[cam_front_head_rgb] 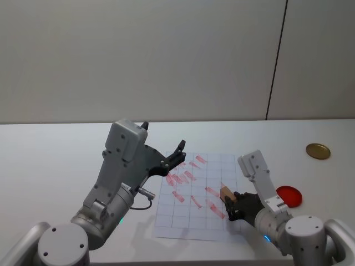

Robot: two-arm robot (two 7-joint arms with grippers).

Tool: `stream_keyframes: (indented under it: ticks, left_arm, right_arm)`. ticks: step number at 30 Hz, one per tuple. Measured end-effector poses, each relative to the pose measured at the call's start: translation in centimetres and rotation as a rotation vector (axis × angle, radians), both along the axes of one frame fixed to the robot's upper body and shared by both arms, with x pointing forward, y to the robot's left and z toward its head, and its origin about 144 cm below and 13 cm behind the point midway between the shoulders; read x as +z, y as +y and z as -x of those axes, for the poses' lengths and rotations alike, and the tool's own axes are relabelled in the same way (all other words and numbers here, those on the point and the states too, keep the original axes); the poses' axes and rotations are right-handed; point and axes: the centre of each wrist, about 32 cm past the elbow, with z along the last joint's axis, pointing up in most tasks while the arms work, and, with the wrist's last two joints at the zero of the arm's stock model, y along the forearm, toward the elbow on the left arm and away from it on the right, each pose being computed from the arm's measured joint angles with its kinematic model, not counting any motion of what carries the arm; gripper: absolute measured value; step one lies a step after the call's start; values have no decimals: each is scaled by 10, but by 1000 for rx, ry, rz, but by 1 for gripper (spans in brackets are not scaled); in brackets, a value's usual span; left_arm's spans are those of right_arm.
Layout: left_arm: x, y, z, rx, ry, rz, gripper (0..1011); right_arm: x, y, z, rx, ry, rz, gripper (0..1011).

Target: Use the one hand to pick up the stamp and affix it onto the A4 paper.

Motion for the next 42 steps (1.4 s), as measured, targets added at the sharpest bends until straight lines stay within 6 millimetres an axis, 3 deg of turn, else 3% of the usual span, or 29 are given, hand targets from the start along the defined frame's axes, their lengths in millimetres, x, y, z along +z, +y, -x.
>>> stream_keyframes:
  ticks: [34,42]
  left_arm:
    - [0,0,0,0,0,0,993]
    - [0,0,0,0,0,0,993]
  right_arm:
    - [-12,-7,0,-24,46,-4,224]
    - [-5,-6,0,-17,4,-21,224]
